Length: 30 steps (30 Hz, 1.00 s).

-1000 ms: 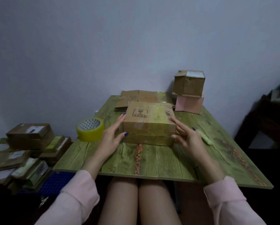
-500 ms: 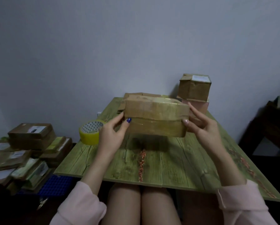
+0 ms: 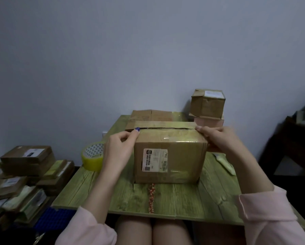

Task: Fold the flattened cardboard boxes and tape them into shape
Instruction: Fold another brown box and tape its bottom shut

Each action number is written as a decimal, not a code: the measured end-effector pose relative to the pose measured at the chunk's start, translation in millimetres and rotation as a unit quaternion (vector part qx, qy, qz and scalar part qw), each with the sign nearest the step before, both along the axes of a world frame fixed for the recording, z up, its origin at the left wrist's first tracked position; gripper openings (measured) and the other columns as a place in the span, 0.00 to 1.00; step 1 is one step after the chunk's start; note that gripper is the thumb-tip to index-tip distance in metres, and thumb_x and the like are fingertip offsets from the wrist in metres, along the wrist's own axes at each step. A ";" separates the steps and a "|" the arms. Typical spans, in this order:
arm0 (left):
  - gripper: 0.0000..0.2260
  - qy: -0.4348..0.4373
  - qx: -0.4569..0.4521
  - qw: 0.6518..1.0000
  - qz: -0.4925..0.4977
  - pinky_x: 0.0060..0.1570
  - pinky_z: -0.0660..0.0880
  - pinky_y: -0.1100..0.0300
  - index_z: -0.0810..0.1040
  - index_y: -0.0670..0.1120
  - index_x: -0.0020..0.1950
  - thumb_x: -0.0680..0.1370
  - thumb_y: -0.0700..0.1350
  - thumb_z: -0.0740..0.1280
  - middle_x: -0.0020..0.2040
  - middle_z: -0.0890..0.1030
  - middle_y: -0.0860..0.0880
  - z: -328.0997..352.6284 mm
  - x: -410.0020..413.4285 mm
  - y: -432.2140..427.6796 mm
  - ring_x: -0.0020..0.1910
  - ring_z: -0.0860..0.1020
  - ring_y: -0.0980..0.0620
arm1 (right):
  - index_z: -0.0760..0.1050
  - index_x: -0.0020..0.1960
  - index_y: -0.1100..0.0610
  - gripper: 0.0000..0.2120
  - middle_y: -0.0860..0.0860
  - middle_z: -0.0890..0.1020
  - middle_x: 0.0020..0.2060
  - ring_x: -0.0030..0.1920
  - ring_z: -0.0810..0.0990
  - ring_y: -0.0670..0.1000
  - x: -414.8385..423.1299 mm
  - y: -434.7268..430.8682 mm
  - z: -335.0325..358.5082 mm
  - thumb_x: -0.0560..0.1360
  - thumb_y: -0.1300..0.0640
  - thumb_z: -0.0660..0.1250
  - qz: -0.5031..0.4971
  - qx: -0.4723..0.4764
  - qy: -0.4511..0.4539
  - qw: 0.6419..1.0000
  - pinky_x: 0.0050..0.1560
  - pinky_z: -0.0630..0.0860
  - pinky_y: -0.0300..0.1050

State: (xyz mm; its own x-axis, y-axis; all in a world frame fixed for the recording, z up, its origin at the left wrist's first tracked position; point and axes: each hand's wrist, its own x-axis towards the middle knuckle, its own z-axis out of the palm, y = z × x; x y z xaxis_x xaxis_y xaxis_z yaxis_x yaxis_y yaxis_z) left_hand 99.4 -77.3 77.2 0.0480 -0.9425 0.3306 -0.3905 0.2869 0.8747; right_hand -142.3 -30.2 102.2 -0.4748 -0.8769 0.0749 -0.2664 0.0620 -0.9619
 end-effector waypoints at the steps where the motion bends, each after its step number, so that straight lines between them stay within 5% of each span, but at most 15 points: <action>1: 0.14 0.011 0.006 1.000 -0.002 0.37 0.67 0.65 0.80 0.47 0.40 0.77 0.54 0.63 0.38 0.79 0.55 -2.5 -1.7 -1.0 0.39 0.74 0.60 | 0.82 0.44 0.63 0.15 0.53 0.79 0.30 0.32 0.78 0.50 -1.4 -1.1 -4.0 0.71 0.50 0.73 0.002 -0.003 -0.023 1.000 0.34 0.80 0.42; 3: 0.14 0.023 0.025 0.999 0.001 0.38 0.66 0.60 0.79 0.46 0.48 0.78 0.56 0.62 0.44 0.80 0.52 -6.1 -5.9 -7.0 0.46 0.76 0.54 | 0.82 0.46 0.61 0.15 0.55 0.82 0.38 0.40 0.81 0.52 -1.1 -4.3 -8.4 0.71 0.48 0.72 0.004 -0.005 -0.050 0.999 0.36 0.79 0.42; 6: 0.16 0.050 -0.009 0.999 -0.021 0.56 0.70 0.56 0.71 0.51 0.65 0.79 0.53 0.61 0.63 0.74 0.54 -8.8 -8.9 -13.4 0.60 0.73 0.54 | 0.81 0.55 0.55 0.14 0.51 0.82 0.51 0.51 0.80 0.49 4.4 -11.8 -14.6 0.73 0.49 0.70 0.006 -0.042 -0.052 0.998 0.44 0.78 0.44; 8: 0.16 0.035 -0.069 0.995 -0.059 0.64 0.69 0.53 0.71 0.53 0.68 0.80 0.50 0.59 0.69 0.69 0.57 -6.9 -7.3 -14.1 0.65 0.70 0.56 | 0.77 0.62 0.51 0.16 0.47 0.81 0.56 0.56 0.78 0.45 8.1 -13.6 -17.8 0.75 0.53 0.69 0.002 -0.121 -0.032 0.992 0.55 0.76 0.45; 13: 0.20 -0.024 -0.105 0.987 -0.117 0.69 0.65 0.55 0.76 0.51 0.66 0.80 0.55 0.54 0.69 0.71 0.56 -12.3 2.4 -21.2 0.69 0.67 0.57 | 0.83 0.54 0.51 0.10 0.43 0.83 0.52 0.56 0.77 0.38 1.2 -12.7 -18.0 0.76 0.51 0.67 0.033 -0.148 0.075 0.986 0.64 0.72 0.46; 19: 0.21 0.018 -0.098 0.980 -0.170 0.68 0.58 0.63 0.65 0.61 0.70 0.80 0.61 0.48 0.71 0.66 0.61 -18.1 11.4 -23.6 0.71 0.63 0.61 | 0.81 0.55 0.60 0.16 0.48 0.84 0.53 0.58 0.79 0.44 4.3 -12.7 -20.6 0.79 0.50 0.62 0.010 -0.220 0.009 0.975 0.62 0.74 0.50; 22: 0.18 0.049 -0.099 0.990 -0.092 0.63 0.65 0.68 0.68 0.53 0.70 0.81 0.52 0.54 0.69 0.71 0.56 -32.3 27.9 -25.7 0.65 0.70 0.61 | 0.81 0.52 0.54 0.12 0.51 0.84 0.50 0.54 0.82 0.51 4.9 -5.1 -29.0 0.80 0.51 0.60 -0.056 -0.281 -0.029 0.958 0.55 0.78 0.49; 25: 0.19 -0.101 -0.052 0.993 0.008 0.62 0.66 0.61 0.67 0.45 0.70 0.79 0.42 0.62 0.68 0.72 0.48 -52.7 58.0 -37.1 0.65 0.71 0.50 | 0.80 0.47 0.50 0.11 0.48 0.83 0.43 0.43 0.81 0.47 8.6 14.4 -45.7 0.80 0.55 0.58 -0.129 -0.310 -0.016 0.942 0.43 0.77 0.43; 29: 0.26 -0.384 0.014 0.923 0.032 0.64 0.61 0.53 0.69 0.41 0.68 0.73 0.49 0.69 0.65 0.74 0.42 -76.9 89.4 -53.0 0.65 0.69 0.43 | 0.73 0.47 0.52 0.04 0.47 0.77 0.41 0.36 0.75 0.42 28.6 39.8 -77.3 0.77 0.52 0.65 -0.086 -0.251 0.021 0.964 0.36 0.75 0.36; 30: 0.23 -0.413 0.000 0.910 0.035 0.62 0.62 0.53 0.72 0.43 0.66 0.73 0.48 0.70 0.63 0.76 0.42 -79.9 92.4 -54.2 0.64 0.71 0.43 | 0.72 0.50 0.53 0.10 0.47 0.76 0.43 0.37 0.75 0.42 33.2 42.8 -85.2 0.73 0.49 0.68 -0.078 -0.216 0.044 0.972 0.37 0.74 0.37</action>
